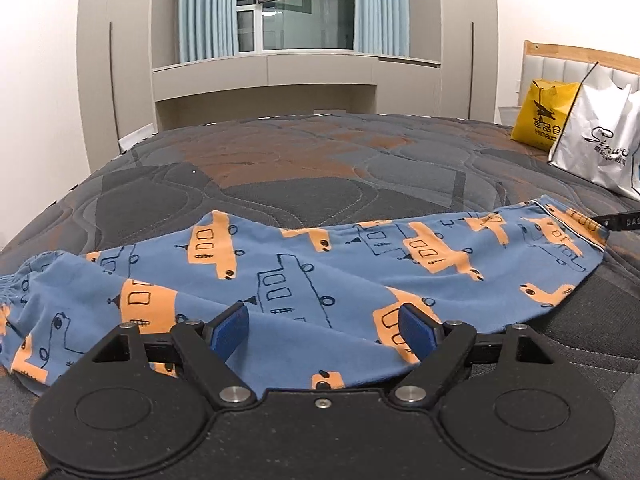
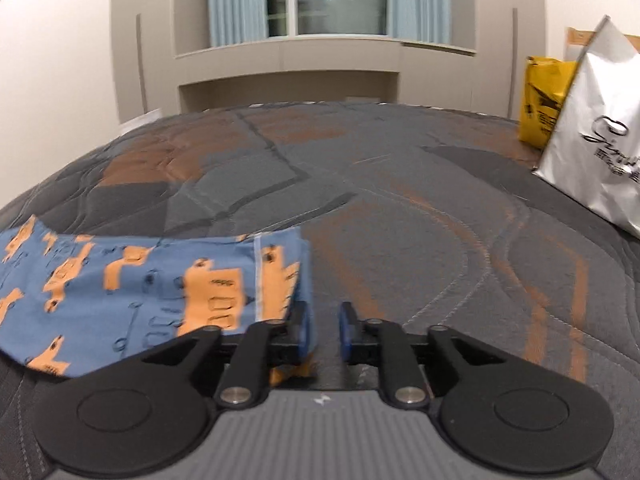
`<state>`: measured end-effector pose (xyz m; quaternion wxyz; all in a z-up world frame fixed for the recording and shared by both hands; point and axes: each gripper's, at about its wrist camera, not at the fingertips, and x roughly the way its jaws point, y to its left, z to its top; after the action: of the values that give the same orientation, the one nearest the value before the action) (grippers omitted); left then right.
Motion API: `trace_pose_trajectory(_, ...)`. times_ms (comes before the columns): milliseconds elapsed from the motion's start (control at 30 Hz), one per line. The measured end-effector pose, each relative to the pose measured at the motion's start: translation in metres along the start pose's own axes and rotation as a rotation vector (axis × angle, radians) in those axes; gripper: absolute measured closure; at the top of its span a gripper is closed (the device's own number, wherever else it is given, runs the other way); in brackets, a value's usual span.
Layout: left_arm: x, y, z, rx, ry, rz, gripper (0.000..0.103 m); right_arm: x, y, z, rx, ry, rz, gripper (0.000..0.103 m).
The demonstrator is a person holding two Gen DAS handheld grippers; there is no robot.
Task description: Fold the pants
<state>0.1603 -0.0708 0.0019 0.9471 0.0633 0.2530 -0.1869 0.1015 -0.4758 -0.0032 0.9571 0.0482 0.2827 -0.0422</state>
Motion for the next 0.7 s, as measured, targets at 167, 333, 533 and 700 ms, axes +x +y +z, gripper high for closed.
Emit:
trace_pose_trajectory(167,-0.003,0.005,0.0,-0.024,-0.006,0.018,0.015,0.001,0.0,0.015,-0.005,-0.026,0.093,0.052)
trace_pose_trajectory(333,-0.005,0.006,0.0,-0.033,-0.012,0.02,0.015,0.015,-0.008,0.039,0.026,-0.04,0.073,0.052)
trace_pose_trajectory(533,0.005,0.01,0.005,-0.048,-0.007,0.022,0.011,0.032,-0.016,0.049,0.048,0.019,0.153,0.051)
trace_pose_trajectory(700,0.011,0.016,0.009,-0.095,0.001,0.046,0.01,0.054,-0.01,0.041,0.016,0.075,0.147,0.091)
